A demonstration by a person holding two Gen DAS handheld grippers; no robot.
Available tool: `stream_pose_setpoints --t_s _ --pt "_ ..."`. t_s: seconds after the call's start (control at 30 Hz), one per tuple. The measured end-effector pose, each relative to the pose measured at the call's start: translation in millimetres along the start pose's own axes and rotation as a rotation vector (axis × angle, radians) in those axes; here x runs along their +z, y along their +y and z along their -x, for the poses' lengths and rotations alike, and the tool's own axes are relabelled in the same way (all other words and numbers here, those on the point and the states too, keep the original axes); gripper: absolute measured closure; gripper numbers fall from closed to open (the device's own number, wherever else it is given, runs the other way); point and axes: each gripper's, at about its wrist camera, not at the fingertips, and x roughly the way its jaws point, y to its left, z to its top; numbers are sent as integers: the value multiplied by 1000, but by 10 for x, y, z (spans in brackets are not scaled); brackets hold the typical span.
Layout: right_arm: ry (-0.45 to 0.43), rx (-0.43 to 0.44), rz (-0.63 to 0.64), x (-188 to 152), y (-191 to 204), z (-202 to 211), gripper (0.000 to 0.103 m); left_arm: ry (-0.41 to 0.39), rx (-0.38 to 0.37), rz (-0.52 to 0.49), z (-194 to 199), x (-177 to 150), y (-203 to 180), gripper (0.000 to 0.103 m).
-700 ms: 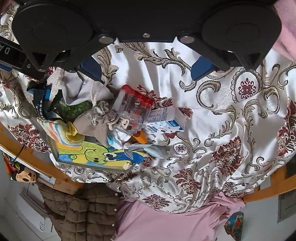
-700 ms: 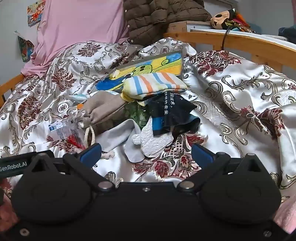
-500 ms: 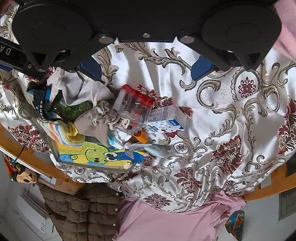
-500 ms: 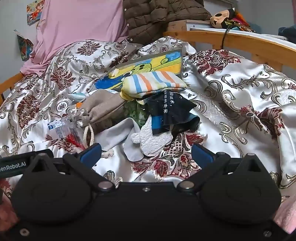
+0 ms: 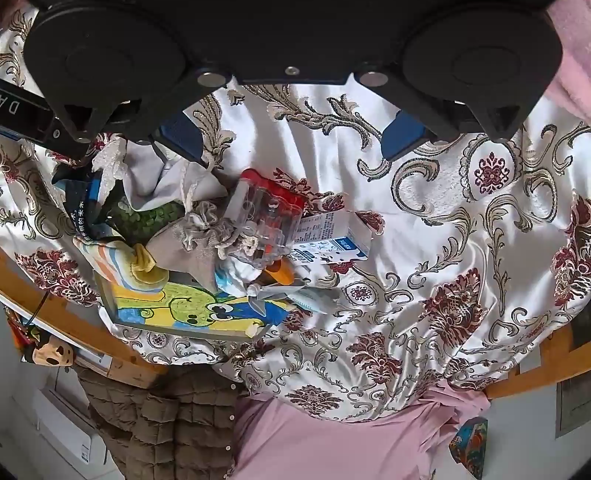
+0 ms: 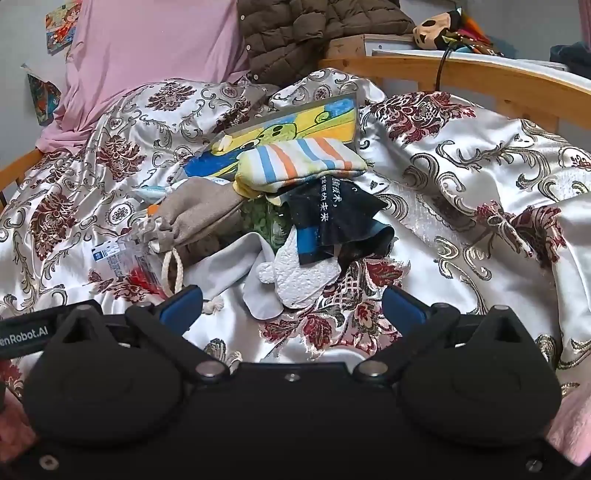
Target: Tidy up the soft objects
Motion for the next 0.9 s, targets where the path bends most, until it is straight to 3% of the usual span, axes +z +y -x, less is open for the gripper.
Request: stream_pose_setpoints --t_s 0.9 --pt "10 6 -4 0 7 -27 1 -1 3 -3 0 -2 -11 1"
